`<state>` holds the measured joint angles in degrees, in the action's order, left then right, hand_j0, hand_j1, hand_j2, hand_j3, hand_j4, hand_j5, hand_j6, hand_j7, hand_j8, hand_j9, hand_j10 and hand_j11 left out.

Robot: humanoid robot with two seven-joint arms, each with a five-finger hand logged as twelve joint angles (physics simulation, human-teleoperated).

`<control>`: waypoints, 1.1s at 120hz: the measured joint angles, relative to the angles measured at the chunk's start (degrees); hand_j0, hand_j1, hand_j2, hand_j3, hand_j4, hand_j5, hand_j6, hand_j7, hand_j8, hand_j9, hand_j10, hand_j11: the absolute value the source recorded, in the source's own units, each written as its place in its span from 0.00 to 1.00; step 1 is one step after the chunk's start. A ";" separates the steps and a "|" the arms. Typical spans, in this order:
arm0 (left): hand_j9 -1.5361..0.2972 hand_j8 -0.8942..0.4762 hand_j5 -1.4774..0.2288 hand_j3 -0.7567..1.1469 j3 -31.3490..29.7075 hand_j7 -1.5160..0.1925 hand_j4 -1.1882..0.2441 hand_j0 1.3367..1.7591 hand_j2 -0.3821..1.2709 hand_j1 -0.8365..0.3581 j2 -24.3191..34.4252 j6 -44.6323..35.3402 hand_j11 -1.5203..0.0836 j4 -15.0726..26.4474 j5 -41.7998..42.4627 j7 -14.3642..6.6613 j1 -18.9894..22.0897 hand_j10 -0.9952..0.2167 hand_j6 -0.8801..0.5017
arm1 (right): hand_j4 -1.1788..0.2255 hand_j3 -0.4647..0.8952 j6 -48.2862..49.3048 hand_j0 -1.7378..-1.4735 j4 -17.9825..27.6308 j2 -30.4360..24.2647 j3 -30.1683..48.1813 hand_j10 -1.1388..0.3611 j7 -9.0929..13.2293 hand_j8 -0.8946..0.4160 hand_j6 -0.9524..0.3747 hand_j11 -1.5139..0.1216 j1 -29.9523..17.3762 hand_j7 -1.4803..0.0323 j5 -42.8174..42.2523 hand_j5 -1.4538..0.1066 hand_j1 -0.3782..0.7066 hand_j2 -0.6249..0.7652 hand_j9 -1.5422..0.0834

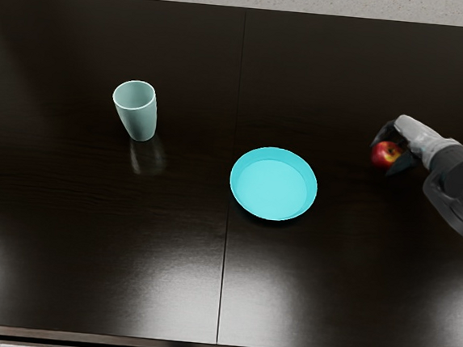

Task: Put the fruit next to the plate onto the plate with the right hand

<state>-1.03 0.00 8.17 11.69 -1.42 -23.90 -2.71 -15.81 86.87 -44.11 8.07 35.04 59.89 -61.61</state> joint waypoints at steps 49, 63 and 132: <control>0.83 0.65 0.86 0.40 0.86 0.88 0.82 0.76 0.23 0.98 0.00 0.00 0.94 0.08 0.06 0.00 2.62 0.81 0.63 | 0.43 0.34 0.96 0.32 4.49 1.40 -0.09 0.31 -0.01 0.30 0.41 0.38 7.43 0.39 6.52 0.34 0.60 0.56 0.39; 0.83 0.65 0.86 0.40 1.94 0.88 0.82 0.76 0.23 0.98 0.00 0.00 0.94 0.06 0.02 0.00 2.33 0.81 0.63 | 0.43 0.34 1.05 0.32 4.95 3.63 -0.34 0.31 -0.01 0.31 0.42 0.37 9.72 0.39 8.38 0.34 0.60 0.56 0.39; 0.83 0.65 0.86 0.40 2.29 0.88 0.82 0.76 0.23 0.98 0.00 0.00 0.94 0.00 0.01 0.00 1.84 0.81 0.63 | 0.44 0.34 0.18 0.32 4.73 14.92 -1.66 0.29 0.00 0.32 0.43 0.35 12.28 0.36 11.85 0.31 0.61 0.56 0.37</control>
<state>1.26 0.00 8.17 11.69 -1.41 -23.90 -0.87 -15.63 91.61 -29.19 6.41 35.04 72.18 -49.76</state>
